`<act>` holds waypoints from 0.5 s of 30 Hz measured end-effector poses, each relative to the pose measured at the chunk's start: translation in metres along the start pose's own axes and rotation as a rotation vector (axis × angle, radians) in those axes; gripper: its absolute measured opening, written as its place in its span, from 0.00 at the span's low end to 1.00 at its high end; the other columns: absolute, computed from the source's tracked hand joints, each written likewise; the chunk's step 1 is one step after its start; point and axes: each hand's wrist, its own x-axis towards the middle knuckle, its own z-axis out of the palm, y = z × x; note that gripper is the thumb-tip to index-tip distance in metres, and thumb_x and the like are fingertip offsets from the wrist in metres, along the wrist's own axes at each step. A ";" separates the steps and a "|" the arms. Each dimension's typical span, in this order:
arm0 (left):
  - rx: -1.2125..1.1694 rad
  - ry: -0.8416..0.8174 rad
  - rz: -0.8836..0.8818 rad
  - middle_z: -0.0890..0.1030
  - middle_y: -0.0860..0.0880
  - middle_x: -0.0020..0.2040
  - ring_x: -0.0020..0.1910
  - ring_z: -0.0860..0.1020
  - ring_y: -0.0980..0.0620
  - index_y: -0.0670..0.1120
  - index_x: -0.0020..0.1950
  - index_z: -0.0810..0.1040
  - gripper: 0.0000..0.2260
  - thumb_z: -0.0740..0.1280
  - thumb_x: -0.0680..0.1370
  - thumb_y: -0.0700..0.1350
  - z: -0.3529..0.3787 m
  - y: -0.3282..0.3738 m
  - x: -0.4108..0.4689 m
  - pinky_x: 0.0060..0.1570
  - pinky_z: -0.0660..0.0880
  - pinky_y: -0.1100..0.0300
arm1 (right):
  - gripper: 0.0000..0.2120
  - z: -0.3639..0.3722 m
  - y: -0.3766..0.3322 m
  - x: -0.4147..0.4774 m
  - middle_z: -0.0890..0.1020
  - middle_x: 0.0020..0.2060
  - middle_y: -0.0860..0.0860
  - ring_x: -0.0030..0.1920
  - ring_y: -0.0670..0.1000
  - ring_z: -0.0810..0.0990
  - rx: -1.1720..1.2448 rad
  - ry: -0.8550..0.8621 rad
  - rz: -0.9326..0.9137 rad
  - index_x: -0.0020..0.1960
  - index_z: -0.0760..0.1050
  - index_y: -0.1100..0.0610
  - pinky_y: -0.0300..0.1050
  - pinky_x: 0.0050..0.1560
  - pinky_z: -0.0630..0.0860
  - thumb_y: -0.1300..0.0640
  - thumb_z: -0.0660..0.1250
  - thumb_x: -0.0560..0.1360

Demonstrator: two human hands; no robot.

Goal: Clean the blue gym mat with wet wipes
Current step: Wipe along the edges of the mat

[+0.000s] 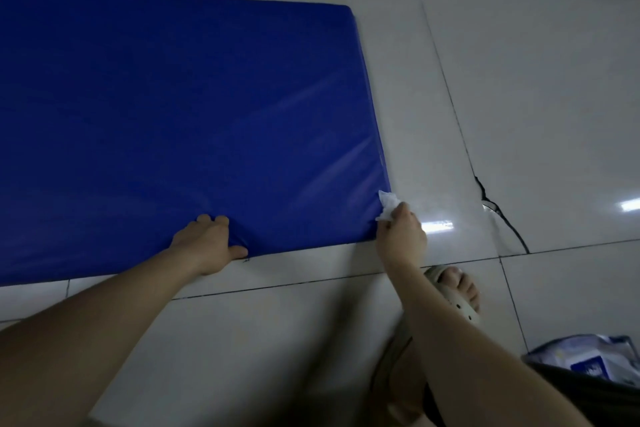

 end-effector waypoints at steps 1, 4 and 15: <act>0.004 -0.003 -0.002 0.69 0.43 0.67 0.61 0.73 0.44 0.48 0.72 0.65 0.32 0.63 0.77 0.69 0.000 0.000 0.000 0.61 0.74 0.50 | 0.07 0.008 -0.008 -0.009 0.81 0.49 0.55 0.43 0.53 0.77 0.029 -0.012 -0.029 0.55 0.71 0.56 0.47 0.43 0.72 0.54 0.63 0.80; 0.023 -0.013 -0.011 0.69 0.43 0.68 0.61 0.73 0.44 0.48 0.72 0.64 0.33 0.63 0.78 0.69 -0.002 0.001 0.001 0.60 0.75 0.50 | 0.20 0.036 -0.044 -0.045 0.80 0.52 0.51 0.47 0.49 0.79 0.075 -0.109 -0.164 0.70 0.68 0.57 0.44 0.49 0.77 0.48 0.61 0.82; 0.008 -0.023 -0.013 0.68 0.44 0.69 0.63 0.73 0.45 0.48 0.73 0.64 0.32 0.62 0.78 0.68 -0.003 0.001 0.000 0.61 0.74 0.51 | 0.08 0.005 -0.002 0.004 0.81 0.49 0.54 0.43 0.55 0.80 -0.115 -0.041 -0.223 0.54 0.71 0.55 0.50 0.42 0.77 0.51 0.58 0.82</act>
